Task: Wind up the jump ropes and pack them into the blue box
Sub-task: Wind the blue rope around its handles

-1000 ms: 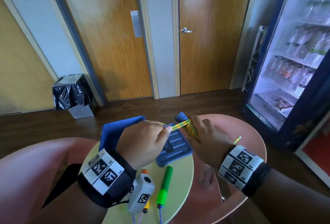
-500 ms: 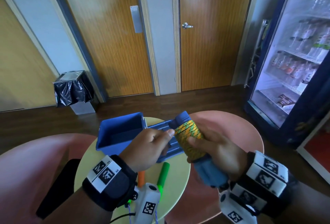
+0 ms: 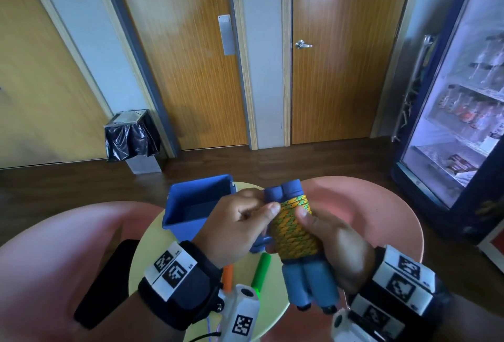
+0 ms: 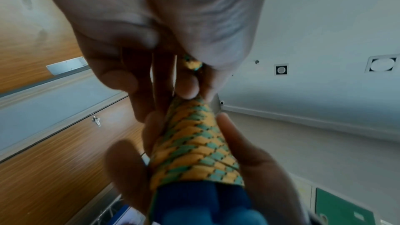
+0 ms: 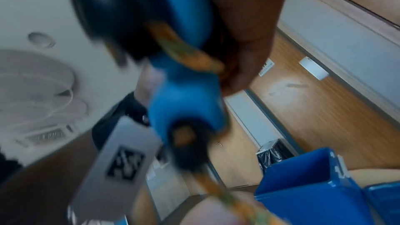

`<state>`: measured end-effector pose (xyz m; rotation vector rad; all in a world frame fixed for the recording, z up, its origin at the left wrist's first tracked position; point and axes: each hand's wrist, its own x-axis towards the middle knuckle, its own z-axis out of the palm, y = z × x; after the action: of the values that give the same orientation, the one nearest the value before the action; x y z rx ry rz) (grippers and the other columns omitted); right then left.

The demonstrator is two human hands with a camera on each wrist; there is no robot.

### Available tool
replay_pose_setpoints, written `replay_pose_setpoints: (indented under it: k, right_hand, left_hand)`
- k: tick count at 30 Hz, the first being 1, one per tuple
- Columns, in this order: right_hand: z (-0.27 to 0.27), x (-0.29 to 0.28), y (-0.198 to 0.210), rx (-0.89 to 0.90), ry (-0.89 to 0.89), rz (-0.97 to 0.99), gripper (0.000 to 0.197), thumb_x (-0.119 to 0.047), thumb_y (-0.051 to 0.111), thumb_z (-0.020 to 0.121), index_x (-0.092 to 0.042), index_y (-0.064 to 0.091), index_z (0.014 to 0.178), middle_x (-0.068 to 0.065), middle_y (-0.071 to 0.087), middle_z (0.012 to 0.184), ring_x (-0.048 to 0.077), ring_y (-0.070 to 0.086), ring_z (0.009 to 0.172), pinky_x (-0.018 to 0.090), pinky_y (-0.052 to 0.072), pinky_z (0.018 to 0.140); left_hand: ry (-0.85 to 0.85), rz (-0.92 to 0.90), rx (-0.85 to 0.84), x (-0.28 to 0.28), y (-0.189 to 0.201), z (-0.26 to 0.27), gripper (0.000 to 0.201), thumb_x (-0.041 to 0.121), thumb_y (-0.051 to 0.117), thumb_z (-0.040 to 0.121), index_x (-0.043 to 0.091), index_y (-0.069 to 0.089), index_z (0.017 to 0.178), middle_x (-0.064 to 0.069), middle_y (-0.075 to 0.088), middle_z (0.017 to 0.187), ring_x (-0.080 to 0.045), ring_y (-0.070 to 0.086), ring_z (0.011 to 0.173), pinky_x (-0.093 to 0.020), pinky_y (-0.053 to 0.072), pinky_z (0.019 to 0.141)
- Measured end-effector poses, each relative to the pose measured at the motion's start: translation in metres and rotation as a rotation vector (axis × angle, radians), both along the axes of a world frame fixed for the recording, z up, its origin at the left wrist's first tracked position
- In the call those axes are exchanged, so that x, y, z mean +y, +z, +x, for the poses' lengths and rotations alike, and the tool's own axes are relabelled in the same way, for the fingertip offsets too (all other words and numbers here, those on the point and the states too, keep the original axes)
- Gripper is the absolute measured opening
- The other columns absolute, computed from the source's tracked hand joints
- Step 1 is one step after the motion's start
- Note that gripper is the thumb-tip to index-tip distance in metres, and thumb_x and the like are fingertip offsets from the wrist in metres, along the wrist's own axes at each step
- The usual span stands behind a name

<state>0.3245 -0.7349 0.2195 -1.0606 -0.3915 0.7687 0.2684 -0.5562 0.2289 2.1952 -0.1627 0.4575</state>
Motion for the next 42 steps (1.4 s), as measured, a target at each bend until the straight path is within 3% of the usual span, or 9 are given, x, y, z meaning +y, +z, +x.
replay_pose_setpoints:
  k: [5,12,19,23,26,28,36,39,42]
  right_hand:
    - [-0.002,0.01,0.009,0.058,0.013,-0.155,0.028,-0.032,0.064,0.086,-0.005,0.068,0.089,0.021,0.065,0.078,0.032,0.063,0.064,0.033,0.051,0.056]
    - [-0.004,0.018,0.014,-0.07,-0.195,-0.216,0.039,-0.028,0.057,0.096,0.011,0.057,0.101,0.018,0.066,0.066,0.033,0.063,0.057,0.035,0.055,0.05]
    - [-0.001,0.015,0.006,-0.248,-0.296,-0.321,0.044,-0.053,0.061,0.088,-0.01,0.068,0.091,0.017,0.073,0.08,0.034,0.071,0.072,0.057,0.058,0.076]
    - [-0.002,0.012,0.004,-0.355,-0.335,-0.354,0.041,-0.066,0.059,0.077,-0.026,0.067,0.088,0.009,0.073,0.081,0.029,0.072,0.079,0.054,0.056,0.083]
    - [-0.003,0.011,0.007,-0.327,-0.355,-0.318,0.023,-0.047,0.062,0.09,-0.026,0.069,0.087,0.011,0.073,0.08,0.032,0.072,0.077,0.057,0.057,0.079]
    - [-0.002,0.011,0.007,-0.342,-0.374,-0.329,0.024,-0.05,0.063,0.085,-0.027,0.069,0.086,0.013,0.073,0.081,0.034,0.072,0.078,0.058,0.056,0.078]
    - [0.011,0.007,-0.006,-0.519,-0.448,-0.454,0.031,-0.055,0.059,0.087,-0.025,0.061,0.086,0.009,0.07,0.078,0.025,0.069,0.074,0.049,0.057,0.074]
    - [0.012,0.008,-0.012,-0.626,-0.399,-0.537,0.032,-0.056,0.055,0.088,-0.025,0.06,0.09,0.002,0.068,0.078,0.012,0.066,0.07,0.041,0.055,0.073]
    - [0.012,0.011,-0.017,-0.631,-0.374,-0.558,0.027,-0.048,0.057,0.091,-0.021,0.06,0.091,0.003,0.068,0.078,0.01,0.064,0.069,0.037,0.054,0.072]
  left_hand:
    - [0.064,0.094,-0.011,-0.004,-0.008,-0.002,0.054,0.046,0.049,0.091,0.004,0.051,0.058,-0.009,0.051,0.061,-0.023,0.053,0.059,-0.043,0.042,0.06]
    - [0.131,0.281,-0.032,-0.005,-0.001,-0.008,0.042,0.046,0.041,0.096,0.019,0.038,0.065,0.003,0.04,0.063,-0.013,0.043,0.06,-0.033,0.036,0.056]
    - [0.03,-0.146,0.181,-0.008,0.006,-0.015,0.058,0.06,0.042,0.088,0.014,0.035,0.054,-0.003,0.035,0.05,-0.017,0.034,0.05,-0.038,0.032,0.054]
    - [0.023,-0.221,0.155,-0.003,0.006,-0.015,0.065,0.061,0.04,0.089,0.009,0.051,0.052,-0.009,0.053,0.05,-0.019,0.049,0.053,-0.027,0.04,0.062]
    - [0.081,-0.296,0.053,-0.004,0.004,-0.012,0.041,0.054,0.055,0.082,0.015,0.069,0.081,0.002,0.067,0.07,-0.004,0.06,0.066,-0.018,0.047,0.067]
    - [0.095,-0.319,0.049,-0.006,0.001,-0.008,0.027,0.042,0.073,0.074,0.022,0.07,0.092,0.001,0.071,0.081,-0.008,0.067,0.075,-0.027,0.055,0.072]
    - [0.122,-0.125,0.067,-0.011,0.003,-0.007,0.01,0.027,0.065,0.078,0.017,0.063,0.075,-0.006,0.061,0.062,-0.027,0.057,0.061,-0.039,0.048,0.059]
    - [0.129,-0.368,0.144,-0.015,0.002,-0.005,0.019,0.031,0.064,0.068,0.014,0.056,0.064,-0.004,0.051,0.057,-0.019,0.045,0.055,-0.032,0.036,0.055]
    - [0.07,-0.996,0.196,-0.021,-0.002,0.001,0.006,0.014,0.068,0.069,0.016,0.064,0.065,-0.005,0.055,0.07,-0.015,0.048,0.059,-0.026,0.036,0.053]
